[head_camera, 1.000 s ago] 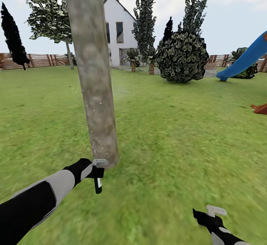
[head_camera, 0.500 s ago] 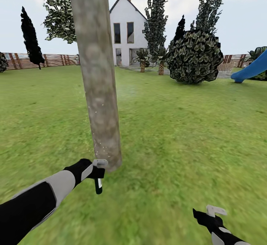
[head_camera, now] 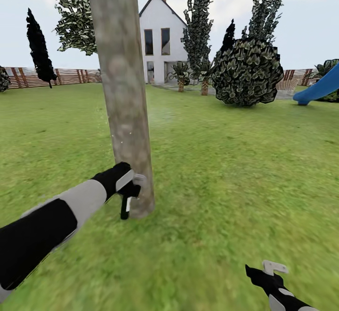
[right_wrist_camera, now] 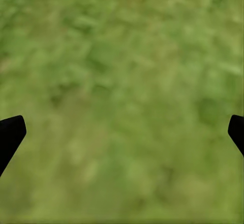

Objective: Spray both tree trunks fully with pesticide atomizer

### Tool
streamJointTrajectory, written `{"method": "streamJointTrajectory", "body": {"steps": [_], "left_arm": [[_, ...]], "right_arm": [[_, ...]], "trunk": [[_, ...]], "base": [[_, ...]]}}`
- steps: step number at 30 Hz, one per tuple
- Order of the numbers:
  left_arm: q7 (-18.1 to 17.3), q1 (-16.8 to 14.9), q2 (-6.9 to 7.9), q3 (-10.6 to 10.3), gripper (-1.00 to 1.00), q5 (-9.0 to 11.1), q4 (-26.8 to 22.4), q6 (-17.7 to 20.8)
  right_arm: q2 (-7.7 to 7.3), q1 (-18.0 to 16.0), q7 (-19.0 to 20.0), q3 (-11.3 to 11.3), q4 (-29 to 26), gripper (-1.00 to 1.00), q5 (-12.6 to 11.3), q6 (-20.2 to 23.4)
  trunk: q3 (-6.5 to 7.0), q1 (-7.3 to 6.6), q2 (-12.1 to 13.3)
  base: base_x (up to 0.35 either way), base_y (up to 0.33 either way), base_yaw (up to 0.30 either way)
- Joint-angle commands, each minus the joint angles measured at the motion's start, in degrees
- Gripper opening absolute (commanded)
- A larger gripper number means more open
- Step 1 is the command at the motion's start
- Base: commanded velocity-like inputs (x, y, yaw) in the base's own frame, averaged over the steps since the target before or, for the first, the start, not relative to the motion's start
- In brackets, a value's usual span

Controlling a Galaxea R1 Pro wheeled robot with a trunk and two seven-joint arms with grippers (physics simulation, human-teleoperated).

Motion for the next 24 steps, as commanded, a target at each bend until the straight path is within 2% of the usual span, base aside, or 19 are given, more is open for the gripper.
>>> {"method": "streamJointTrajectory", "body": {"steps": [1, 5, 6, 8, 10, 21, 24], "left_arm": [[0.4, -1.3, 0.1, -0.3, -1.0, 0.7, -0.1, 1.7], [1.8, -4.8, 0.13, -0.3, -1.0, 0.5, -0.1, 4.8], [3.2, -5.2, 0.14, -0.3, -1.0, 0.5, -0.1, 4.9], [8.5, -6.8, 0.11, -0.3, -1.0, 0.6, -0.1, 5.0], [10.2, -8.6, 0.13, -0.3, -1.0, 0.6, -0.1, 5.1], [10.9, -17.5, 0.36, -0.3, -1.0, 0.6, 0.0, 5.5], [10.9, -20.9, 0.44, -0.2, -1.0, 0.7, 0.1, 5.5]], "right_arm": [[-0.03, -0.1, 0.2, 0.4, 0.0, 1.0, -0.6, -0.2], [-0.04, 0.0, 0.2, 0.4, 0.1, 1.0, -0.6, -0.2], [-0.03, 0.0, 0.2, 0.4, 0.1, 1.0, -0.6, -0.2], [-0.03, -0.1, 0.2, 0.4, 0.1, 1.0, -0.6, -0.2], [-0.04, -0.1, 0.2, 0.4, 0.1, 1.0, -0.6, -0.2], [-0.02, 0.0, 0.2, 0.4, 0.1, 1.0, -0.6, -0.2], [-0.01, 0.0, 0.2, 0.4, 0.1, 1.0, -0.5, -0.2]], "trunk": [[-0.06, -0.01, 0.0], [-0.06, -0.01, 0.0], [-0.06, -0.01, 0.0], [-0.06, -0.01, 0.0], [-0.06, -0.01, 0.0], [-0.06, -0.01, 0.0], [-0.06, -0.01, 0.0]], "base": [[0.0, 0.0, 0.0], [0.0, 0.0, 0.0], [0.0, 0.0, 0.0], [0.0, 0.0, 0.0], [0.0, 0.0, 0.0], [0.0, 0.0, 0.0], [0.0, 0.0, 0.0]]}}
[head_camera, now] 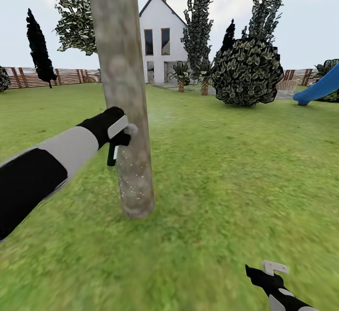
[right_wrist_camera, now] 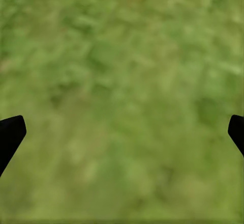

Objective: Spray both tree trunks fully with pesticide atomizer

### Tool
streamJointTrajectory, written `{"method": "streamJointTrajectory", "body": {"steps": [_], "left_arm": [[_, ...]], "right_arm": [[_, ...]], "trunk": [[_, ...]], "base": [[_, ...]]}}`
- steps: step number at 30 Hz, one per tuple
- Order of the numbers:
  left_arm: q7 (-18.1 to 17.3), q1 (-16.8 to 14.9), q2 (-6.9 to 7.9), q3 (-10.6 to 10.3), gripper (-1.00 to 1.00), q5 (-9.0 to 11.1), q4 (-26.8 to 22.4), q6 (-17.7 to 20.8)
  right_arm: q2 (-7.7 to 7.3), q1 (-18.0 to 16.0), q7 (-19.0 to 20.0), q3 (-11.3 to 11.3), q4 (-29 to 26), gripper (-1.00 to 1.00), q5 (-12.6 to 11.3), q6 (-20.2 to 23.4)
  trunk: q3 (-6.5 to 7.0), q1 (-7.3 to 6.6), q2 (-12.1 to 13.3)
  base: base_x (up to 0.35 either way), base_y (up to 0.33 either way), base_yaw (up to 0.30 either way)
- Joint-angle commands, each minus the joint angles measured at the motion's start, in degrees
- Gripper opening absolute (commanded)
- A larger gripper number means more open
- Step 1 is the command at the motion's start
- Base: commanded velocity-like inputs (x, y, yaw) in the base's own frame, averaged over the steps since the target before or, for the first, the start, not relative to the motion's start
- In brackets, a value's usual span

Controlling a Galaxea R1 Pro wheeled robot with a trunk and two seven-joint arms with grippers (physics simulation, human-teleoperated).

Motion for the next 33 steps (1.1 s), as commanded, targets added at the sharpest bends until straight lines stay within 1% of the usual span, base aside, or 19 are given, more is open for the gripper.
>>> {"method": "streamJointTrajectory", "body": {"steps": [1, 4, 8, 10, 14, 18, 21, 22, 23, 27, 28, 32, 33], "left_arm": [[0.4, -0.8, 0.02, -0.3, -1.0, 0.7, 0.0, 0.1], [0.4, -3.8, 0.03, -0.3, -1.0, 0.8, 0.2, 0.2], [0.4, -6.6, 0.03, -0.3, -1.0, 0.8, 2.2, 0.2], [0.4, -8.2, 0.03, -0.3, -1.0, 0.8, 2.5, 0.2], [0.4, -9.2, 0.03, -0.3, -1.0, 0.9, 2.8, 0.2], [0.4, -9.2, -0.25, 0.1, -1.0, 1.0, 6.3, 0.2], [0.3, -8.8, -0.37, 0.2, -1.0, 1.0, 6.7, 0.1], [0.3, -8.4, -0.42, 0.2, -1.0, 1.0, 6.7, 0.1], [0.2, -6.5, -0.47, 0.2, -1.0, 1.0, 6.8, 0.1], [0.0, -2.6, -0.55, 0.2, -1.0, 1.0, 6.8, -0.1], [-0.1, -0.5, -0.63, 0.2, -1.0, 1.0, 6.8, -0.2], [-0.2, 4.6, -0.63, 0.2, -1.0, 1.0, 6.7, -0.3], [-0.3, 6.7, -0.63, 0.2, -1.0, 1.0, 6.7, -0.7]], "right_arm": [[-0.03, 0.0, 0.2, 0.4, 0.1, 1.0, -0.6, -0.2], [-0.03, 0.0, 0.2, 0.4, 0.1, 1.0, -0.6, -0.2], [-0.02, -0.1, 0.2, 0.4, 0.1, 1.0, -0.6, -0.2], [-0.02, 0.0, 0.2, 0.4, 0.1, 1.0, -0.6, -0.2], [-0.03, 0.0, 0.2, 0.4, 0.1, 1.0, -0.6, -0.2], [-0.03, 0.0, 0.2, 0.4, 0.1, 1.0, -0.6, -0.2], [-0.01, 0.0, 0.2, 0.4, 0.1, 1.0, -0.6, -0.2], [-0.02, 0.0, 0.2, 0.4, 0.1, 1.0, -0.6, -0.2], [-0.02, 0.0, 0.2, 0.4, 0.1, 1.0, -0.6, -0.2], [-0.01, 0.0, 0.2, 0.4, 0.1, 1.0, -0.6, -0.2], [-0.01, 0.0, 0.2, 0.4, 0.1, 1.0, -0.5, -0.2], [-0.02, 0.0, 0.2, 0.4, 0.1, 1.0, -0.5, -0.2], [-0.01, 0.0, 0.2, 0.5, 0.1, 1.0, -0.5, -0.2]], "trunk": [[-0.06, -0.01, 0.0], [-0.06, -0.01, 0.0], [-0.06, -0.01, 0.0], [-0.06, -0.01, 0.0], [-0.06, -0.01, 0.0], [-0.06, -0.01, 0.0], [-0.06, -0.01, 0.0], [-0.06, -0.01, 0.0], [-0.06, -0.01, 0.0], [-0.06, -0.01, 0.0], [-0.06, -0.01, 0.0], [-0.06, -0.01, 0.0], [-0.06, -0.01, 0.0]], "base": [[0.0, 0.0, 0.0], [0.0, 0.0, 0.0], [0.0, 0.0, 0.0], [0.0, 0.0, 0.0], [0.0, 0.0, 0.0], [0.0, 0.0, 0.0], [0.0, 0.0, 0.0], [0.0, 0.0, 0.0], [0.0, 0.0, 0.0], [0.0, 0.0, 0.0], [0.0, 0.0, 0.0], [0.0, 0.0, 0.0], [0.0, 0.0, 0.0]]}}
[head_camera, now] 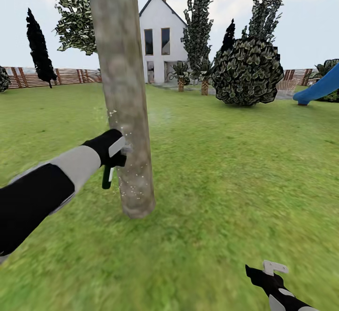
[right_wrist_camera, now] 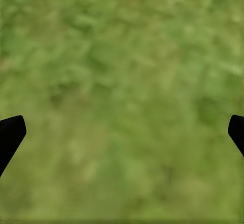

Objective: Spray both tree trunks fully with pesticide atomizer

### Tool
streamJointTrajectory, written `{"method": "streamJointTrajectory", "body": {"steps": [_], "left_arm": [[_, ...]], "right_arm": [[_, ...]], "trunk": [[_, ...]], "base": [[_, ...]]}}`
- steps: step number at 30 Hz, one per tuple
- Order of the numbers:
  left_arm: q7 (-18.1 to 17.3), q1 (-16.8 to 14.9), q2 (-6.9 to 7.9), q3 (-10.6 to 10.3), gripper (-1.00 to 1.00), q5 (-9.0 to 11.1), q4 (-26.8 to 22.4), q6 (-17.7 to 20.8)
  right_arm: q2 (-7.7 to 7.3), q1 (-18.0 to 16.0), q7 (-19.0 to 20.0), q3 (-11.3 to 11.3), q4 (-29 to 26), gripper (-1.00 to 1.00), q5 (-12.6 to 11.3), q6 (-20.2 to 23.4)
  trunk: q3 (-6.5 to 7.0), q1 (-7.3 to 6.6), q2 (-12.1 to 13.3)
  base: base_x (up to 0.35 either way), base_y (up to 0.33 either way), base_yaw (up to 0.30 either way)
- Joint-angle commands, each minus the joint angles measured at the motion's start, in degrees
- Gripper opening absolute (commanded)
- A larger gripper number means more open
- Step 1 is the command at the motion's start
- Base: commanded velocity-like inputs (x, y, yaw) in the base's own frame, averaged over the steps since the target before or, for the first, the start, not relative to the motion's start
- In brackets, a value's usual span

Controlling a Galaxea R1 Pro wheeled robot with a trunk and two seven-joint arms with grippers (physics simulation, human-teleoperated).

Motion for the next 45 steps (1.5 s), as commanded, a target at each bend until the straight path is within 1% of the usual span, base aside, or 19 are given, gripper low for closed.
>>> {"method": "streamJointTrajectory", "body": {"steps": [1, 2, 5, 9, 11, 15, 17, 19, 20, 21, 23, 25, 28, 34, 45], "left_arm": [[0.4, 1.8, -0.03, -0.3, -1.0, 0.5, -0.1, -0.4], [0.4, 2.5, -0.01, -0.3, -1.0, 0.5, -0.1, -0.8], [0.3, 6.6, 0.03, -0.3, -1.0, 0.5, -0.2, -2.6], [0.2, 10.9, -0.03, -0.3, -1.0, 0.5, -0.2, -5.5], [0.2, 14.4, -0.05, -0.3, -1.0, 0.5, -0.3, -8.4], [0.2, 19.2, -0.06, -0.3, -1.0, 0.5, -0.4, -13.0], [0.2, 20.7, 0.0, -0.3, -1.0, 0.5, -0.4, -14.2], [0.2, 22.0, 0.02, -0.3, -1.0, 0.5, -0.4, -16.8], [0.2, 22.8, -0.01, -0.3, -1.0, 0.5, -0.5, -18.7], [0.2, 23.4, -0.04, -0.3, -1.0, 0.5, -0.5, -19.1], [0.2, 23.9, -0.05, -0.3, -1.0, 0.5, -0.5, -19.8], [0.2, 25.5, 0.02, -0.3, -1.0, 0.5, -0.5, -20.9], [0.2, 26.2, 0.03, -0.3, -1.0, 0.5, -0.4, -22.5], [0.2, 26.5, 0.03, -0.3, -1.0, 0.6, -0.4, -22.7], [0.2, 26.5, -0.06, -0.3, -1.0, 0.5, -0.5, -22.8]], "right_arm": [[-0.01, 0.0, 0.2, 0.4, 0.1, 1.0, -0.6, -0.2], [-0.01, 0.0, 0.2, 0.4, 0.1, 1.0, -0.6, -0.2], [-0.01, 0.0, 0.2, 0.4, 0.1, 1.0, -0.6, -0.2], [-0.01, -0.1, 0.2, 0.5, 0.1, 1.0, -0.6, -0.2], [-0.01, 0.0, 0.2, 0.5, 0.1, 1.0, -0.4, -0.2], [-0.01, -0.1, 0.2, 0.5, 0.1, 1.0, -0.3, -0.2], [-0.01, 0.0, 0.2, 0.5, 0.1, 1.0, -0.3, -0.2], [-0.01, 0.0, 0.2, 0.5, 0.1, 1.0, -0.4, -0.2], [0.03, 0.0, 0.2, 0.5, 0.0, 1.0, -0.4, -0.2], [0.06, 0.0, 0.2, 0.5, 0.0, 1.0, -0.4, -0.2], [0.07, 0.0, 0.2, 0.4, 0.0, 1.0, -0.4, -0.1], [0.08, -0.1, 0.2, 0.4, 0.0, 1.0, -0.3, -0.1], [0.09, -0.1, 0.2, 0.5, 0.0, 1.0, -0.3, -0.1], [0.08, -0.1, 0.3, 0.5, 0.1, 1.0, -0.6, -0.1], [0.14, 0.0, 0.3, 0.5, 0.0, 1.0, -0.6, -0.2]], "trunk": [[-0.05, -0.03, 0.0], [-0.05, -0.03, 0.0], [-0.05, -0.03, 0.0], [-0.05, -0.03, 0.0], [-0.05, -0.03, 0.0], [-0.05, -0.03, 0.0], [-0.05, -0.03, 0.0], [-0.05, -0.03, 0.0], [-0.05, -0.03, 0.0], [-0.05, -0.03, 0.0], [-0.05, -0.03, 0.0], [-0.05, -0.03, 0.0], [-0.05, -0.03, 0.0], [-0.05, -0.03, 0.0], [-0.05, -0.03, 0.0]], "base": [[0.0, 0.0, 0.0], [0.0, 0.0, 0.0], [0.0, 0.0, 0.0], [0.0, 0.0, 0.0], [0.0, 0.0, 0.0], [0.0, 0.0, 0.0], [0.0, 0.0, 0.0], [0.0, 0.0, 0.054], [0.0, 0.0, 0.212], [0.0, 0.0, 0.236], [0.0, 0.0, 0.246], [0.0, -0.102, 0.12], [0.0, -0.267, 0.017], [0.0, -0.31, 0.015], [0.029, -0.324, 0.222]]}}
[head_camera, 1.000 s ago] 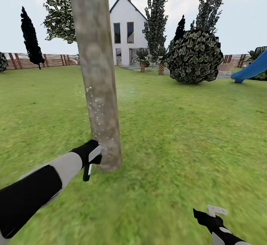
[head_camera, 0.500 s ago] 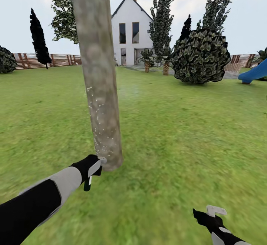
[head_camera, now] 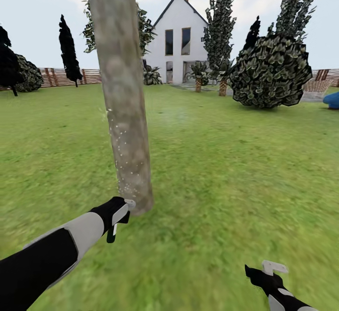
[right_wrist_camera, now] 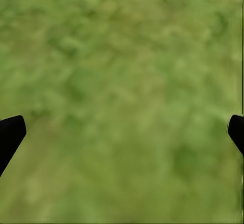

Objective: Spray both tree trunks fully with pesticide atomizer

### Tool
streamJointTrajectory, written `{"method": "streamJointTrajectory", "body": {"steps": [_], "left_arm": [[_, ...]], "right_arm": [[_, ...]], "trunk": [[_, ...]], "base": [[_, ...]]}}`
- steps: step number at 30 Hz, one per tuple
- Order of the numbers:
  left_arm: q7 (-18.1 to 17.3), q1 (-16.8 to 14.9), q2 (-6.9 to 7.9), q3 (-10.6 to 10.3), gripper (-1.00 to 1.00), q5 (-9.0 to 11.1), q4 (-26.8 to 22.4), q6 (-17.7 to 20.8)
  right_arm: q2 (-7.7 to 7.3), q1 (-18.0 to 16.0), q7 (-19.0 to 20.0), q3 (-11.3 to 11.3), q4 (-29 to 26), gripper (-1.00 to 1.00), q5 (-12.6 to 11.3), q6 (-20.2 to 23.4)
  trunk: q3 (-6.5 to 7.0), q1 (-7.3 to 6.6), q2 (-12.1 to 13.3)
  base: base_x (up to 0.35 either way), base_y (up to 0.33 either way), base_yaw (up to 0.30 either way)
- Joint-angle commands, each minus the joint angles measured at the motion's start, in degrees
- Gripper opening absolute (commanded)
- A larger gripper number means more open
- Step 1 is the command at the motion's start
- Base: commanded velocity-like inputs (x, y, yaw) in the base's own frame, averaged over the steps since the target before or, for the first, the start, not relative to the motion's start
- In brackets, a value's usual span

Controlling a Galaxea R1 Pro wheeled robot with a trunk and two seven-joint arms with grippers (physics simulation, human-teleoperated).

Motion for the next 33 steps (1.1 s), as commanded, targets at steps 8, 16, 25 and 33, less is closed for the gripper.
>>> {"method": "streamJointTrajectory", "body": {"steps": [8, 16, 25, 33], "left_arm": [[0.4, 0.0, 0.0, -0.4, -1.0, 0.6, -0.1, 0.2], [0.4, 0.0, -0.96, -0.4, -1.0, 0.6, -0.1, 0.2], [0.4, 0.0, -0.97, -0.4, -1.0, 0.5, -0.1, 0.2], [0.4, 0.0, -0.95, -0.4, -1.0, 0.6, 0.0, 0.2]], "right_arm": [[0.02, 0.0, 0.1, 0.4, 0.0, 1.0, -0.6, -0.2], [0.02, 0.0, 0.1, 0.5, 0.0, 1.0, -0.4, -0.1], [0.02, 0.0, 0.1, 0.5, 0.0, 1.0, -0.4, -0.1], [0.02, 0.0, 0.1, 0.5, 0.0, 1.0, -0.3, -0.2]], "trunk": [[-0.06, 0.0, 0.0], [-0.06, 0.0, 0.0], [-0.06, 0.0, 0.0], [-0.06, 0.0, 0.0]], "base": [[0.174, -0.302, 0.106], [0.033, -0.321, 0.246], [0.0, -0.326, 0.116], [0.054, -0.321, 0.247]]}}
